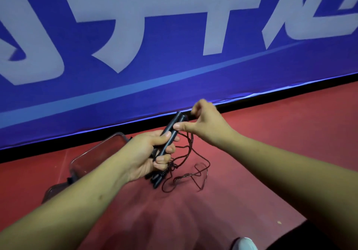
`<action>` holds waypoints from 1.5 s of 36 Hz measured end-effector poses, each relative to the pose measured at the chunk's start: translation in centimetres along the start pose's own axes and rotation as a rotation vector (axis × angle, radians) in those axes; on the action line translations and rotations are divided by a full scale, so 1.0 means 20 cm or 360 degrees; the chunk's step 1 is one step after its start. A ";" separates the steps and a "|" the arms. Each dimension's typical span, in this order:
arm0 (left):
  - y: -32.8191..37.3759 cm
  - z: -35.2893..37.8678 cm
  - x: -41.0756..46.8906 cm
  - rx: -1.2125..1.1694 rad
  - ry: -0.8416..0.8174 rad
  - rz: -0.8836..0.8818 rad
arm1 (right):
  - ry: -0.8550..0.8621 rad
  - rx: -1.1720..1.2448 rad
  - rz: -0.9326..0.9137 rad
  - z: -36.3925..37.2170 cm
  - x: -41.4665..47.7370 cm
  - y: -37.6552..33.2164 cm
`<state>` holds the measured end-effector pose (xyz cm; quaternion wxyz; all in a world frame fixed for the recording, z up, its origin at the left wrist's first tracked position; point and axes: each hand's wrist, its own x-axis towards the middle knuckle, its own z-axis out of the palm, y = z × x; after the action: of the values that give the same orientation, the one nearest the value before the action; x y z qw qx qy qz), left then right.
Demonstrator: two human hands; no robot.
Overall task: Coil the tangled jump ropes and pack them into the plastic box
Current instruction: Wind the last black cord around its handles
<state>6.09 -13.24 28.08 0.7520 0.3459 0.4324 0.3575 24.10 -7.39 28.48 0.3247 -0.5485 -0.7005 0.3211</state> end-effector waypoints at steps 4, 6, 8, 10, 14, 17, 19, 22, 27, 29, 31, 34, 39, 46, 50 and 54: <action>0.03 -0.02 -0.06 0.0083 -0.0253 -0.0067 | -0.0124 0.0379 -0.0106 -0.05 0.00 -0.02; 0.02 -0.01 -0.07 0.0078 -0.0344 -0.0068 | -0.0300 0.0435 -0.0076 -0.06 -0.02 -0.02; 0.02 0.00 -0.07 0.0077 -0.0378 -0.0068 | -0.0515 0.0603 0.0046 -0.07 -0.04 -0.02; 0.01 0.01 -0.07 0.0092 -0.0385 -0.0070 | -0.0542 0.0655 0.0064 -0.07 -0.05 -0.02; 0.01 0.01 -0.05 0.0106 -0.0353 -0.0064 | -0.0403 0.0666 0.0081 -0.07 -0.03 -0.02; 0.00 0.02 -0.04 0.0116 -0.0315 -0.0025 | -0.0453 0.0759 0.0126 -0.08 -0.04 -0.02; 0.01 0.04 -0.04 0.0092 -0.0278 0.0027 | -0.0447 0.0684 0.0057 -0.08 -0.03 0.00; 0.02 0.07 -0.04 0.0035 -0.0221 0.0025 | -0.0380 0.0411 -0.0060 -0.09 -0.02 0.01; 0.02 0.08 -0.05 0.0151 -0.0200 -0.0176 | -0.0388 0.0094 -0.0207 -0.10 -0.01 0.01; 0.02 0.07 -0.04 0.0197 -0.0220 -0.0206 | -0.0369 0.0141 -0.0158 -0.12 0.00 0.02; 0.02 0.07 -0.03 0.0216 -0.0235 -0.0174 | -0.0325 0.0252 -0.0058 -0.13 0.02 0.03; 0.02 0.08 -0.02 0.0220 -0.0214 -0.0056 | -0.0358 0.0523 0.0050 -0.16 0.05 0.06; 0.04 0.06 0.02 0.0017 -0.0020 0.0303 | -0.0561 0.0822 0.0113 -0.16 0.07 0.07; 0.06 0.05 0.07 -0.0230 0.0347 0.0657 | -0.0757 0.0814 0.0220 -0.05 0.06 0.05; 0.05 0.03 0.11 -0.0341 0.0566 0.0751 | -0.0819 0.0861 0.0245 0.00 0.04 0.01; 0.06 0.05 0.12 -0.0443 0.0697 0.0782 | -0.0847 0.0929 0.0287 0.06 0.03 -0.05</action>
<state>7.58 -10.78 28.38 0.5731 0.2491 0.4345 0.6487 22.56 -7.19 28.62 0.2446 -0.3902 -0.5886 0.6645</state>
